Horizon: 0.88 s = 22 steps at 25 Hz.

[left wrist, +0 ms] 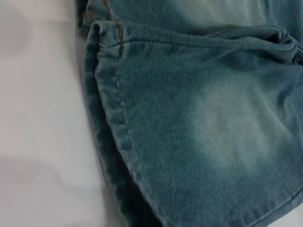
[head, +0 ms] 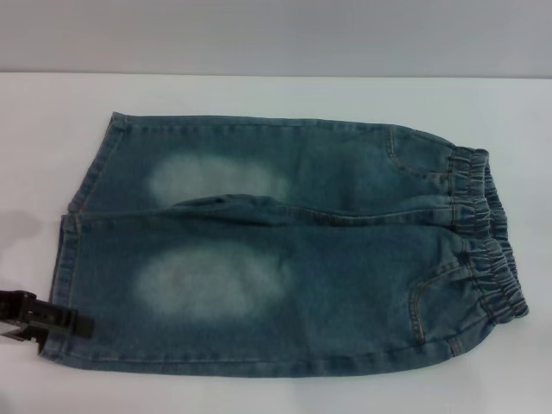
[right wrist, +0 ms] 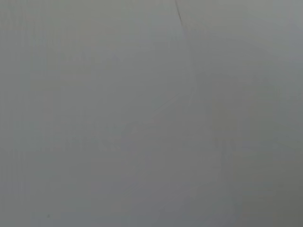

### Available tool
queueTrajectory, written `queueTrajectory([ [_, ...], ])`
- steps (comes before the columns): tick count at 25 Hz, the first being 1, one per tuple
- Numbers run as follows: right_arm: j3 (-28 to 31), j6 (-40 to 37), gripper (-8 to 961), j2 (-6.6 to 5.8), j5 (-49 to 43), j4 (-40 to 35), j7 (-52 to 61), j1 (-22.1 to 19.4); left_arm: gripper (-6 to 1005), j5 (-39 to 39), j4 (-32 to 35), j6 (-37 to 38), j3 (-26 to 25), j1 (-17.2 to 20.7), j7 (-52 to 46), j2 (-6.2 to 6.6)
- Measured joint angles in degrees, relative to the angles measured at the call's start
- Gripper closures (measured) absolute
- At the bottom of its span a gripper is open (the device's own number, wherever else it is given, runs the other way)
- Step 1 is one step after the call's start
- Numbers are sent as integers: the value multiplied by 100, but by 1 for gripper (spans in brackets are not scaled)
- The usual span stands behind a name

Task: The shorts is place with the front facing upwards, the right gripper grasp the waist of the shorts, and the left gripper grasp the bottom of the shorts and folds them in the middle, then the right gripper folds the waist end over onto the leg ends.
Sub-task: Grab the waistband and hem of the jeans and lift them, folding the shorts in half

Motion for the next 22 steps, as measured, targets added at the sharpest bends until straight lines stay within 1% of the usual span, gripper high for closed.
queueTrajectory([
  [9, 0, -21, 438, 7, 0, 26, 2, 2, 225, 64, -4, -13, 15, 50, 39, -26],
  [17, 0, -36, 438, 13, 0, 44, 2, -4, 228, 232, -1, 16, 14, 69, 93, 11],
  [22, -26, -39, 438, 18, 0, 48, 2, -7, 229, 336, -17, 67, 14, 41, 178, -37],
])
